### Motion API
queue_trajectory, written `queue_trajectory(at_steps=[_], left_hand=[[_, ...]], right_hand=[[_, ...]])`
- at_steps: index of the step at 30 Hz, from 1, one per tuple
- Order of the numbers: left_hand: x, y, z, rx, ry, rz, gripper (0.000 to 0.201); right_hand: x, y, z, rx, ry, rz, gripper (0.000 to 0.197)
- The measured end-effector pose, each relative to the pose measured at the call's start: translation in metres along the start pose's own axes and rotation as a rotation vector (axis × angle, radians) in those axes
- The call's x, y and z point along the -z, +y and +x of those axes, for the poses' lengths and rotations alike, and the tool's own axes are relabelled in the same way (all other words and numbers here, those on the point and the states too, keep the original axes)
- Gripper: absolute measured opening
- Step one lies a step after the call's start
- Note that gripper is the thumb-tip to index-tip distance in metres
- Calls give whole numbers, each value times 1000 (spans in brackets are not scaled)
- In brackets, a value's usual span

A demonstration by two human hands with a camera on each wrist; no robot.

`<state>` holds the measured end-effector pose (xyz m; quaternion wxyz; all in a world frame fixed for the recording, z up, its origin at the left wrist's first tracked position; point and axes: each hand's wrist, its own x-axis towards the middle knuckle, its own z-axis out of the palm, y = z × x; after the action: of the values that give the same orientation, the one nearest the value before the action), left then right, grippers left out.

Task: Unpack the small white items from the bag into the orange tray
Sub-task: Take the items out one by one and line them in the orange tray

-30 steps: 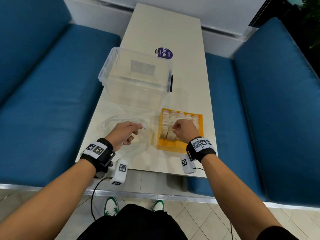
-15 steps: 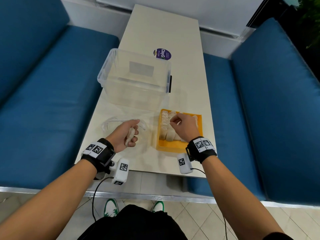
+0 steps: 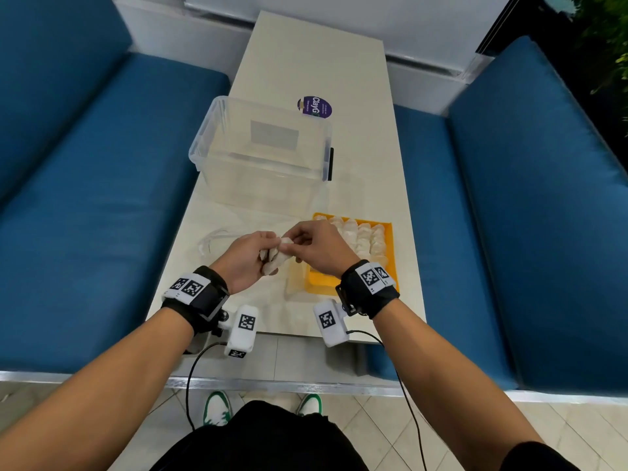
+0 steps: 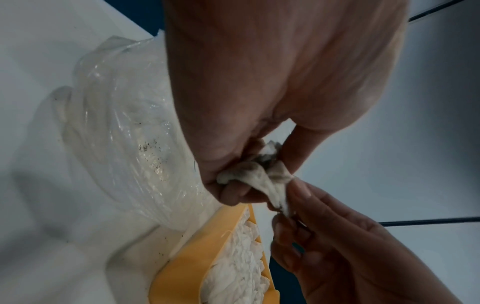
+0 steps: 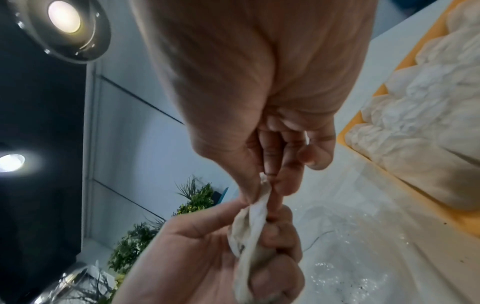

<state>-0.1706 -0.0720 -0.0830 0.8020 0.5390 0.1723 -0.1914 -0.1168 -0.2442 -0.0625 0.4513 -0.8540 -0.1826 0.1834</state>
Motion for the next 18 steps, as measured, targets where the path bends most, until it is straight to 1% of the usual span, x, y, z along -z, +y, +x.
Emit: queue_trajectory(at_steps=[2,4,6,7,10,11,14,15,18], left_hand=[[1,0,-1,-1,1,53,22],[4,1,-1,15,7,54,14],[6,-1,0,10,-54,91,11],[7,-3,0,3,-59,122,14],[8,-7,0,-34,1,205,31],[8,-8,-1,-51,4,235,34],[3,-11,-3,-87,28,303,29],[3,-11,-3,-93,43,295,29],[0,-12,-3,-88,51,269,32]], right_hand=[[4,0,0,9,28,2,11],[6,1,1,13,66,-28,8],[8,1,2,13,101,-45,6],[10,1,2,22,117,-51,7],[12,0,3,53,143,-79,10],[13,0,3,52,153,-61,10],[14,0,3,-8,159,65,20],[15,0,3,-25,159,70,21],[21,1,1,-12,170,10,8]])
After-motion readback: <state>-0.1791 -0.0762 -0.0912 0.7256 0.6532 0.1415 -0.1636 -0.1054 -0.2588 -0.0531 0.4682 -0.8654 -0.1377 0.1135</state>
